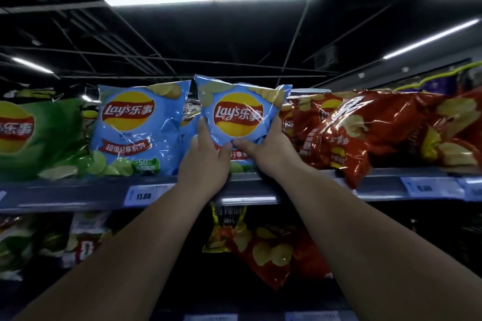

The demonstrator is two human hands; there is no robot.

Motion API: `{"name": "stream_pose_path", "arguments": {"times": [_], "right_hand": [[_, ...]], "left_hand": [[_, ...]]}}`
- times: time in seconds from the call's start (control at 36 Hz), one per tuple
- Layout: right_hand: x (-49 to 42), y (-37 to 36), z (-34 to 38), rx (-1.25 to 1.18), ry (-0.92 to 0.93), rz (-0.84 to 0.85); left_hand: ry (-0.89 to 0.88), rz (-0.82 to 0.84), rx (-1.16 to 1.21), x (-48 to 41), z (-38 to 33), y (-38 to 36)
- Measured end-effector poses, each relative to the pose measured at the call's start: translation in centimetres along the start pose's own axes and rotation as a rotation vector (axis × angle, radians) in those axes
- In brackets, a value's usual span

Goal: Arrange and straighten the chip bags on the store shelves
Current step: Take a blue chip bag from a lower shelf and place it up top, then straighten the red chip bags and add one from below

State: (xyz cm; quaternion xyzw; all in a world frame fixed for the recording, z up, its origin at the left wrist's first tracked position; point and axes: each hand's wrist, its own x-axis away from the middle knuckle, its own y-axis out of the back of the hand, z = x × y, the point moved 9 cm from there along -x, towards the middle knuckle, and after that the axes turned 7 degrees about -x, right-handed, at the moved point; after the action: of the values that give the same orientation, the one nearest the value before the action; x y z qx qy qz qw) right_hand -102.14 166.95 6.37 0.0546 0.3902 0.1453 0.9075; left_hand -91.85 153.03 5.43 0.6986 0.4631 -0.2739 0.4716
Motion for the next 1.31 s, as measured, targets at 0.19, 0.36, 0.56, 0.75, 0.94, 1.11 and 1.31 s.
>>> {"name": "stream_pose_path", "arguments": {"times": [0.19, 0.36, 0.56, 0.75, 0.94, 1.11, 1.31], "right_hand": [[1.6, 2.1, 2.1, -0.047, 0.309, -0.208], [2.7, 2.6, 3.1, 0.037, 0.419, -0.278], [4.3, 5.8, 4.3, 0.094, 0.438, -0.191], [7.6, 13.5, 5.6, 0.360, 0.543, -0.245], [8.7, 22.7, 1.9, 0.361, 0.472, -0.412], [8.5, 25.7, -1.0, 0.311, 0.408, -0.346], [6.6, 27.0, -3.5, 0.202, 0.281, -0.257]], "left_hand": [[-0.122, -0.146, 0.038, 0.6, -1.1, 1.3], [-0.149, -0.225, 0.008, 1.8, -2.8, 2.7], [-0.357, -0.302, -0.093, 3.1, -8.6, 2.1], [-0.660, -0.297, -0.138, 6.0, -18.3, -1.3], [-0.426, 0.047, -0.096, 5.3, -24.7, -8.3], [-0.224, 0.236, -0.246, 3.4, -24.6, -12.4], [-0.191, 0.108, 0.053, 1.6, -22.5, -10.3]]}}
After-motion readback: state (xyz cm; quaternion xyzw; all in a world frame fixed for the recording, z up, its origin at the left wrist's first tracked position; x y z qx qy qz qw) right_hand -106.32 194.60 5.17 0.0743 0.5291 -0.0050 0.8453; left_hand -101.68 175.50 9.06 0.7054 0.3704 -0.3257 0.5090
